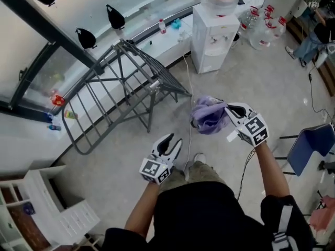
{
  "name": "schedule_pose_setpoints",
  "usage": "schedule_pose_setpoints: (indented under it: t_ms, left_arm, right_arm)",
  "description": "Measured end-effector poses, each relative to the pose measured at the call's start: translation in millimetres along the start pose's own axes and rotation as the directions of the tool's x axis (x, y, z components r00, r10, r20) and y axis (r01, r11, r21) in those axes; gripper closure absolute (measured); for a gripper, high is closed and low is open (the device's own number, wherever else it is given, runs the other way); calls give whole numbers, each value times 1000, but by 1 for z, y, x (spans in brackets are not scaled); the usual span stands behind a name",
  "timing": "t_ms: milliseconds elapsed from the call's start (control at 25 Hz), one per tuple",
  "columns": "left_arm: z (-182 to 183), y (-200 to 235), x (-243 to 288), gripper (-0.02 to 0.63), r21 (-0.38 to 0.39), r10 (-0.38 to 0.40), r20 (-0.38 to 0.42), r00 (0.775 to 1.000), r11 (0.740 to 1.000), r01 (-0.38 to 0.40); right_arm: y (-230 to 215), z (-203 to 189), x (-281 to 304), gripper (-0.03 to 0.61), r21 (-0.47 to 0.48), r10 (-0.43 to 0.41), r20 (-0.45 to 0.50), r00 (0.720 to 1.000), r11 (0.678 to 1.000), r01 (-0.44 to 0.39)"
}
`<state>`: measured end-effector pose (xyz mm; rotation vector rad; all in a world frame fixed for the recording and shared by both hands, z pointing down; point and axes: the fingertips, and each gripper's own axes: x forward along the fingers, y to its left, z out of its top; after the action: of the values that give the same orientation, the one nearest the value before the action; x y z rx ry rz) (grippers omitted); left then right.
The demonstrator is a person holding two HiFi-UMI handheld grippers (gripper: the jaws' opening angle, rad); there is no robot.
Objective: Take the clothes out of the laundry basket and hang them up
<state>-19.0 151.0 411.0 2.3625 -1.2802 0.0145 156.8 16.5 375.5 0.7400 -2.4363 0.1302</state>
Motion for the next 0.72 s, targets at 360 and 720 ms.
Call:
schedule_pose_setpoints:
  t_ms: [360,720]
  left_arm:
    - [19,-68,38,512,120,-230,-137,963,962,247]
    - [8,-68,47,421,173,-124,-177,976,973,155]
  right_arm:
    - [20,100,-74,574,133,-53,149,987,991,33]
    - [56,134,-94,574,43,-31,191,981,999,23]
